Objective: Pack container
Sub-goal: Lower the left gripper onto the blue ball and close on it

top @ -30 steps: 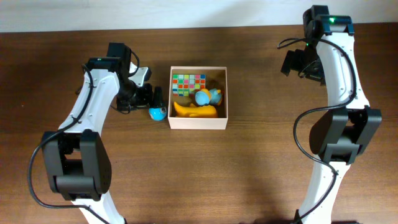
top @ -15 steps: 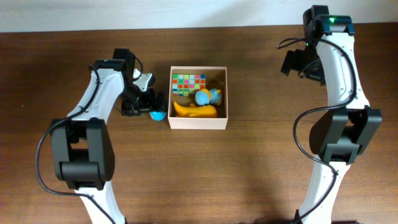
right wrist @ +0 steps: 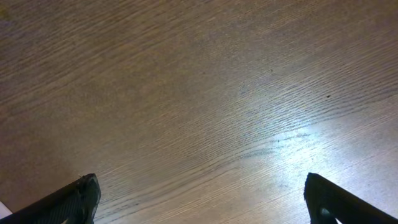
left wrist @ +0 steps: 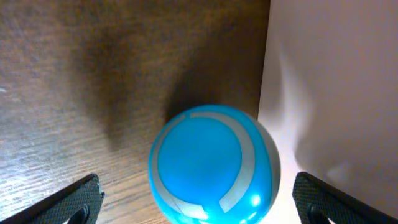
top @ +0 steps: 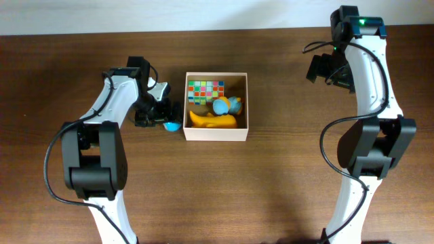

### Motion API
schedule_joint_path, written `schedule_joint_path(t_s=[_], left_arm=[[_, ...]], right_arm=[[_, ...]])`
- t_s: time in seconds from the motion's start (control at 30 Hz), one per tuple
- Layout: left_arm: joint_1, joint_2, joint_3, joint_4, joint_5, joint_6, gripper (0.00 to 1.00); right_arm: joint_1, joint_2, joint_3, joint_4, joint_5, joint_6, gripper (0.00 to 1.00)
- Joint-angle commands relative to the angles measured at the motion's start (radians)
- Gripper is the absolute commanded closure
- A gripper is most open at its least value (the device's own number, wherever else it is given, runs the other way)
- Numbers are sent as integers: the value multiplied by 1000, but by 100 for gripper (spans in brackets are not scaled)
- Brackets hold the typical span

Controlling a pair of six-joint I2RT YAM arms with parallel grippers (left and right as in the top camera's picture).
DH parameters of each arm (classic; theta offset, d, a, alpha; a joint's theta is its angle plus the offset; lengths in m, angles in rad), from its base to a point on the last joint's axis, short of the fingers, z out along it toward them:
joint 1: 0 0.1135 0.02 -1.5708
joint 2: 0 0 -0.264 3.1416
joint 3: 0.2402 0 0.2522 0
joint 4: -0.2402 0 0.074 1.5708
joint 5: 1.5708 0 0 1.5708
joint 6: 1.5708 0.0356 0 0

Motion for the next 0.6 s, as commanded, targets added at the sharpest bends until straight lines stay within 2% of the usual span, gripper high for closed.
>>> schedule_joint_path(t_s=[0.0,0.07,0.17,0.33,0.4,0.57], left_arm=[[-3,11,-4,16,-11,19,1],[-3,11,-4,21,-25,19,0],[-3,13,-4,24,-30,19,7],[-4,27,-4,24,-31,19,7],[-3,42,-4,24,-30,19,11],[-3,69,-4,20,-29,19,41]], right_arm=[[-3,-1,-1,0,1,9,1],[-3,-1,-1,0,1,9,1],[-3,-1,-1,0,2,9,1],[-3,-1,-1,0,2,9,1],[-3,-1,-1,0,1,9,1],[-3,-1,-1,0,2,9,1]])
